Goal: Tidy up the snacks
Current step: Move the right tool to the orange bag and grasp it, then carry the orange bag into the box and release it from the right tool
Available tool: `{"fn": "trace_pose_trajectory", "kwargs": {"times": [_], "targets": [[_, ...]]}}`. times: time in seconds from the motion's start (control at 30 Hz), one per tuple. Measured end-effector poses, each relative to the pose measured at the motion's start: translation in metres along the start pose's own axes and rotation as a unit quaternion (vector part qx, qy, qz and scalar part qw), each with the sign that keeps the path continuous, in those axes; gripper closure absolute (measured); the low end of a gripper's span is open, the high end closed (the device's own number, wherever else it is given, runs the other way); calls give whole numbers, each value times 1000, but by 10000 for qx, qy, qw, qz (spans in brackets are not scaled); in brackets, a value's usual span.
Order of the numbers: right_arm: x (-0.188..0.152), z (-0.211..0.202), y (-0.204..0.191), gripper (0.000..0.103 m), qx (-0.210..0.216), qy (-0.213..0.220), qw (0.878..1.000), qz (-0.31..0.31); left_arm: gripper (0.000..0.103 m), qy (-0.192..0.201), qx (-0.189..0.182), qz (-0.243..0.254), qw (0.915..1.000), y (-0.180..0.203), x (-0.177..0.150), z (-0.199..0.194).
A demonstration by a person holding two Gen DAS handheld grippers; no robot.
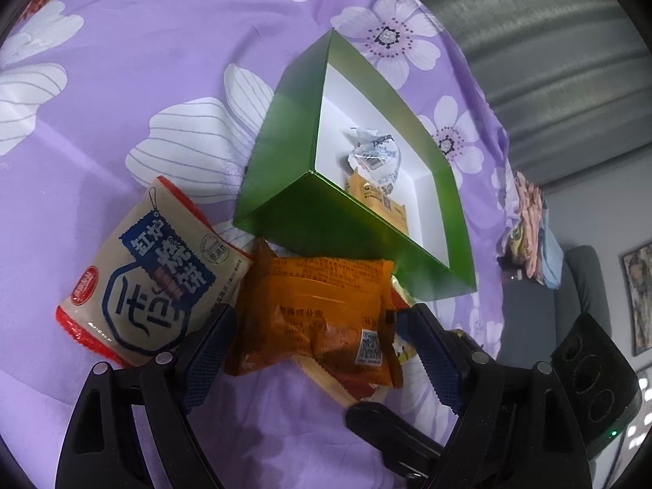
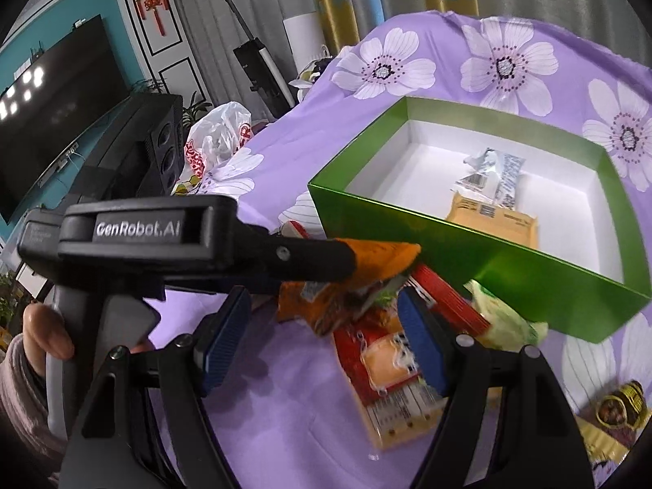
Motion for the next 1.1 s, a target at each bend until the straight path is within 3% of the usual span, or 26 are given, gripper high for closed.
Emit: {"fn": "trace_pose_trajectory", "kwargs": {"times": [0.1, 0.5, 0.67, 1.1], "targets": [[0, 8, -1, 36, 72, -79, 9999, 7, 18, 15, -24, -37, 10000, -1, 1, 0], [-6, 17, 3, 65, 161, -196, 9997, -16, 37, 26, 101, 192, 9998, -2, -4, 2], [-7, 10, 3, 79, 177, -77, 9998, -59, 39, 137, 255, 498, 9983, 7, -10, -4], [6, -47, -2, 81, 57, 688, 9976, -42, 39, 703, 476, 1489, 9852, 59, -33, -35]]}}
Point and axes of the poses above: each gripper's, at about its wrist camera, not at the fingertips, and z roughly the way its jaws point, y to its right, x to its top, the point moved 9 cm from there along z, roughly the way its jaws point, and after that the axes turned 11 degrees about -z, right-handed, at the moved point
